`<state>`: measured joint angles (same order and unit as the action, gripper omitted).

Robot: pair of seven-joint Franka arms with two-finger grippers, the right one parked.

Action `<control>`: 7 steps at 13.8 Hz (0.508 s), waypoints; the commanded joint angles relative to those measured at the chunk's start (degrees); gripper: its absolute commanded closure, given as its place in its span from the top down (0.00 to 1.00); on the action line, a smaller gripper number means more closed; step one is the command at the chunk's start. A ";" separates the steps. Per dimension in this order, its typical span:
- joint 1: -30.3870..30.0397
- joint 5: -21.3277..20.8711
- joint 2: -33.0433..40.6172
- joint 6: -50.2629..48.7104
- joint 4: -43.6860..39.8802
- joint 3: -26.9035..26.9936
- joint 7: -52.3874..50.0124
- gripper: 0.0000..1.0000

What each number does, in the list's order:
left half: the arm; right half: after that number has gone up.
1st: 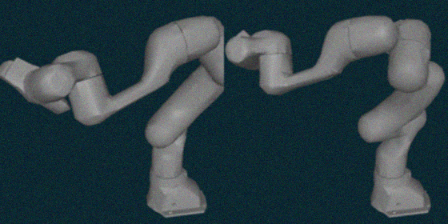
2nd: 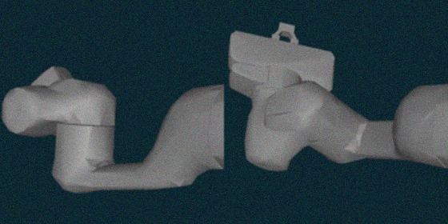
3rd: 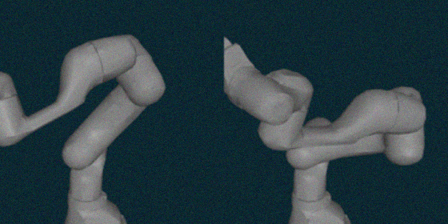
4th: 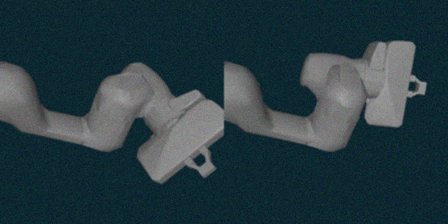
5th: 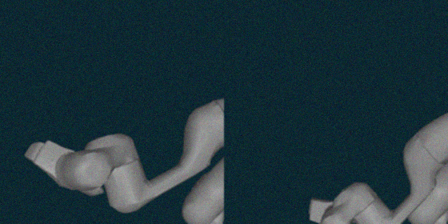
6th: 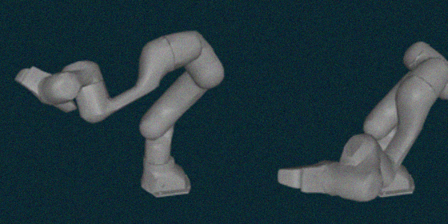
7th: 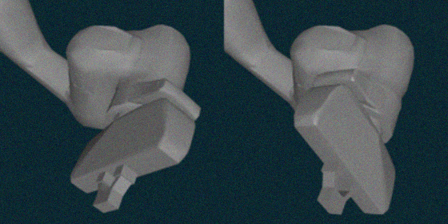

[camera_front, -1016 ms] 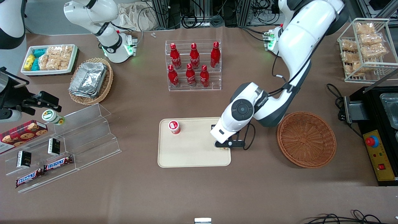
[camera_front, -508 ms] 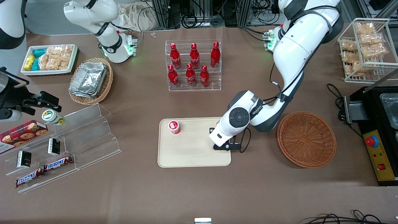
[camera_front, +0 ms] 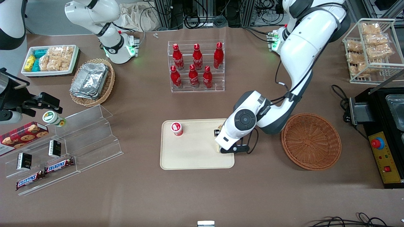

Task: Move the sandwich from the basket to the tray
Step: 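Open the left gripper to release the sandwich onto the tray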

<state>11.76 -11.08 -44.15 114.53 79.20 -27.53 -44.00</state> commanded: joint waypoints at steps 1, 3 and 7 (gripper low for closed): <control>-2.96 3.25 6.43 -9.81 0.96 -0.24 2.93 1.00; -4.98 3.96 9.42 -17.37 0.96 -0.15 7.68 1.00; -10.68 3.97 16.01 -28.64 0.96 -0.06 15.76 0.99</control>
<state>3.89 -8.01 -32.12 89.63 78.78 -27.51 -32.18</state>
